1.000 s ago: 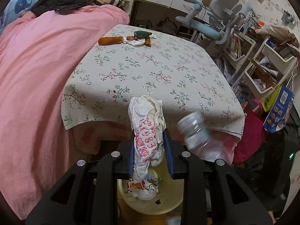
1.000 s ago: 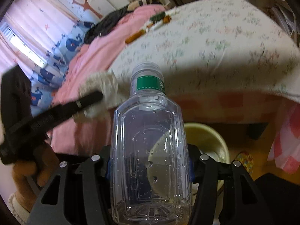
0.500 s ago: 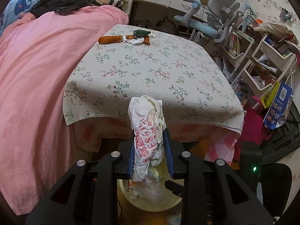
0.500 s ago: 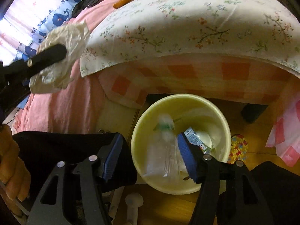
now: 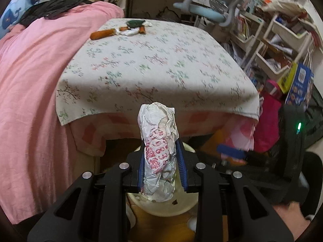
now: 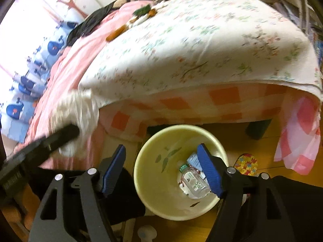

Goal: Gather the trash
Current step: 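Carry bag and bottle to the yellow bin and open the right gripper over it, then open the left gripper over the yellow bin to drop the white bag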

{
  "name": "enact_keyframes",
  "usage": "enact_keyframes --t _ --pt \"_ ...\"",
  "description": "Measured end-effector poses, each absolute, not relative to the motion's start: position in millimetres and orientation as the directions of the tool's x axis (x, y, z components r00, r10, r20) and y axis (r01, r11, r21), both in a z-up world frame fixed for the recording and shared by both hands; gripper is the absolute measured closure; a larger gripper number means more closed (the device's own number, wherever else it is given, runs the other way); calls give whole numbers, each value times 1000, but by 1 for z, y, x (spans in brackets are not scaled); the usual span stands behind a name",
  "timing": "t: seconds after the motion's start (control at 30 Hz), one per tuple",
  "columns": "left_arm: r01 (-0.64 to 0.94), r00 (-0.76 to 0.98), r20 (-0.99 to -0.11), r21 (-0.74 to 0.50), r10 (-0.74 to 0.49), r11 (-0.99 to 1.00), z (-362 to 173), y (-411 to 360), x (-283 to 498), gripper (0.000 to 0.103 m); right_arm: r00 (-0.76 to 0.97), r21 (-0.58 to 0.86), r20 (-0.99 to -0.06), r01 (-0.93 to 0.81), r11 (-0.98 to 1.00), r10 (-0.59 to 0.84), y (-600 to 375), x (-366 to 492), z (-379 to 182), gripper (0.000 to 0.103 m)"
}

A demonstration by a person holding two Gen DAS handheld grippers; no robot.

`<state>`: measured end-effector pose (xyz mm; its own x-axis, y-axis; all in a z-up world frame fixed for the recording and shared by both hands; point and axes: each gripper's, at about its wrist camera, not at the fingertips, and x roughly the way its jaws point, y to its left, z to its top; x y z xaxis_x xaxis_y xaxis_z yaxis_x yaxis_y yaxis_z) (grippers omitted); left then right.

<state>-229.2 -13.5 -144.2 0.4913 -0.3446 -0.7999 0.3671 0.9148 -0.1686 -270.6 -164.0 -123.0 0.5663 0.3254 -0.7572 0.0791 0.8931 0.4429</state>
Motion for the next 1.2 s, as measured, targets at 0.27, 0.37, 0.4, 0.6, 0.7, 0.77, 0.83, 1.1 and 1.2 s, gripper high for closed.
enact_keyframes --t 0.27,0.37,0.4,0.6,0.7,0.77,0.83,1.1,1.2 --pt "435 425 -843 -128 -329 891 -158 -32 -240 56 615 449 -734 119 885 289 -178 -275 -118 28" --pt "426 444 -839 -111 -315 898 -156 -31 -240 45 626 448 -727 119 886 284 -179 -276 -115 28" --pt "420 450 -836 -111 -313 901 -155 -30 -239 42 628 448 -726 120 886 282 -178 -276 -114 28" --pt "379 504 -813 -93 -290 921 -149 -23 -237 29 637 433 -721 109 895 272 -175 -276 -112 26" --pt "350 547 -793 -74 -268 934 -143 -19 -236 23 645 420 -718 101 902 262 -174 -276 -110 24" --pt "327 569 -781 -72 -257 942 -140 -14 -233 21 651 412 -714 96 906 256 -172 -276 -108 24" --pt "290 590 -771 -74 -239 954 -137 -8 -230 20 656 406 -711 91 909 252 -171 -275 -107 24" --pt "134 673 -720 -107 -170 985 -123 21 -221 18 670 382 -701 61 922 246 -163 -273 -103 24" --pt "123 702 -694 -101 -158 987 -112 26 -215 18 678 368 -693 42 929 245 -158 -271 -99 24"
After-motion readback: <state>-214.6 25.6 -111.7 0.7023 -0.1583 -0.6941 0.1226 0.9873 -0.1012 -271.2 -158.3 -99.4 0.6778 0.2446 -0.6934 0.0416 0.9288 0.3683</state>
